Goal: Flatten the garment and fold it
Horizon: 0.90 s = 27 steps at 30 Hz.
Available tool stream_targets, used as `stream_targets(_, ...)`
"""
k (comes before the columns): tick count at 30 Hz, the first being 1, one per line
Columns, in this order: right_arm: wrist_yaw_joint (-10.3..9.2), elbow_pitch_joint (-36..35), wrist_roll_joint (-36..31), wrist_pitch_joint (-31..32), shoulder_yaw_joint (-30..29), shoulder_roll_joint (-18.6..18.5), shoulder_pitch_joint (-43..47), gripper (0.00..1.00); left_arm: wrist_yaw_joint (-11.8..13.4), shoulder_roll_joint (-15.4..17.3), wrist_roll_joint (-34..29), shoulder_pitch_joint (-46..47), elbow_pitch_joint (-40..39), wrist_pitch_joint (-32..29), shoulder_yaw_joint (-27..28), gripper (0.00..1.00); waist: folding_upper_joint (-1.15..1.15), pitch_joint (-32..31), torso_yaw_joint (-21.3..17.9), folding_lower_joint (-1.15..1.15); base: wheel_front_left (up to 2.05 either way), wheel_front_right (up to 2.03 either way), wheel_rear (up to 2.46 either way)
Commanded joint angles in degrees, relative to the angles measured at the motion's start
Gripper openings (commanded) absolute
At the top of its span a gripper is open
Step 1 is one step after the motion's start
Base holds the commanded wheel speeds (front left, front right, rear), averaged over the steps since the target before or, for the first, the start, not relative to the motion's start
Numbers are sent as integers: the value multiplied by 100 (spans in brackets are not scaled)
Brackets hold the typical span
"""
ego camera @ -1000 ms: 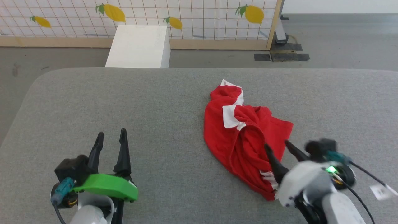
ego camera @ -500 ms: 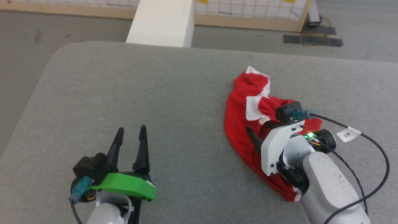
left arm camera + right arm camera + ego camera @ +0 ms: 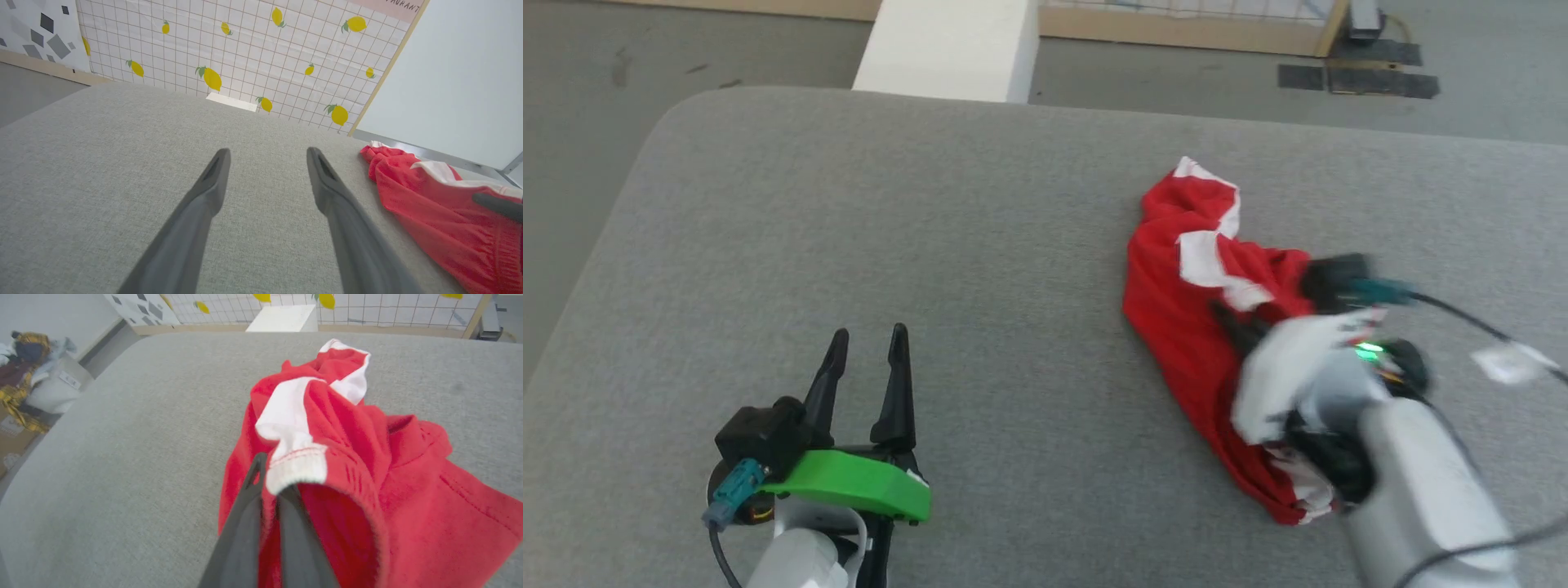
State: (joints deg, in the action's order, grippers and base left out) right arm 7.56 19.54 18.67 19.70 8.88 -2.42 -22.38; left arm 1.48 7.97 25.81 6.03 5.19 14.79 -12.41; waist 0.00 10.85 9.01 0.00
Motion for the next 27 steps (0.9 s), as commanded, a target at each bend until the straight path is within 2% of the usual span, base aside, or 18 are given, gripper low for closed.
stream_targets(1, -8, -351, 100, 71, -417, -45, 287, 0, -53, -22, -44, 75, 37, 20, -16, 100, 0, -98, -246, 0, 0, 0, 0)
stream_targets(7, -8, -1612, -75, 567, -2205, -45, 1301, 0, -152, -53, 7, 169, 167, -25, -123, 100, 0, -150, -638, 0, 0, 0, 0)
stream_targets(11, -8, -1723, -148, 849, -2876, -45, 1748, 0, -223, -64, 16, 300, 266, -84, -218, 100, 0, -168, -846, 0, 0, 0, 0)
stream_targets(14, -8, -1594, -73, 920, -3052, -45, 1906, 0, -257, -84, 38, 381, 344, -138, -278, 100, 0, -180, -953, 0, 0, 0, 0)
stream_targets(15, -8, -1558, 38, 885, -3040, -45, 1922, 47, -272, -94, 54, 413, 374, -158, -297, 100, 0, -189, -994, 0, 0, 0, 0)
stream_targets(16, -8, -1534, 148, 816, -3036, -45, 1924, 100, -292, -105, 72, 440, 401, -183, -320, 100, 0, -198, -1017, 0, 0, 0, 0)
stream_targets(21, -8, -1455, 647, 347, -2951, -45, 1904, 100, -428, -183, 232, 746, 575, -412, -443, 100, 0, -228, -1136, 0, 0, 0, 0)
stream_targets(27, -8, -1511, 792, 153, -3037, -45, 2083, 100, -567, -352, 458, 1507, 843, -967, -776, 100, 0, -181, -1384, 0, 0, 0, 0)
